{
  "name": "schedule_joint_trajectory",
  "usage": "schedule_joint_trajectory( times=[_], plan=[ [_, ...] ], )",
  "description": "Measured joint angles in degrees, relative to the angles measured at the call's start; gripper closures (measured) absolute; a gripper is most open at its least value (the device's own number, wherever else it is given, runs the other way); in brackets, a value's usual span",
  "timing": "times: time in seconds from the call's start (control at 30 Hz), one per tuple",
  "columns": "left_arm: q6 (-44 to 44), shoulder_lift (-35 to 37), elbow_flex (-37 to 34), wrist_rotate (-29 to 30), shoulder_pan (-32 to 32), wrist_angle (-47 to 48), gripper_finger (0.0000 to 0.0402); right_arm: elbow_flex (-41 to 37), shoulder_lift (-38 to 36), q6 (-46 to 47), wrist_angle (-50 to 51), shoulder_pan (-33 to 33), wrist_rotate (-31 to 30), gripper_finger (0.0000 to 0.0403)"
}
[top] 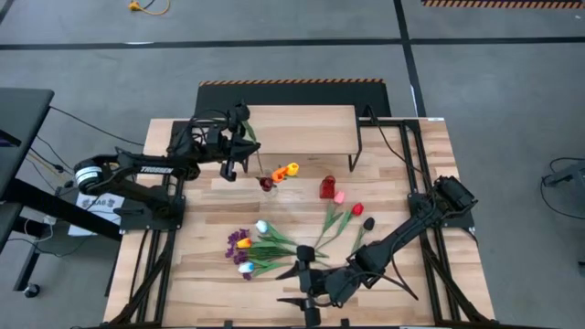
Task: Pick and place flowers into a vace then onto a shelf
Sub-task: Put the left black tulip into the transparent vase
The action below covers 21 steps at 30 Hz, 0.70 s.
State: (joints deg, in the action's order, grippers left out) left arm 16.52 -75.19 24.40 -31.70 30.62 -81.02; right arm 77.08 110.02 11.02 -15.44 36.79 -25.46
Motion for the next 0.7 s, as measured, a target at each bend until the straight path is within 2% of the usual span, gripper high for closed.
schedule_joint_trajectory(
  times=[0.7],
  plan=[
    [0.17, 0.04, 0.0, -0.58, 0.04, 1.1, 0.0401, 0.0, 0.0, 0.01, 0.0, -0.04, -0.08, 0.0172]
  ],
)
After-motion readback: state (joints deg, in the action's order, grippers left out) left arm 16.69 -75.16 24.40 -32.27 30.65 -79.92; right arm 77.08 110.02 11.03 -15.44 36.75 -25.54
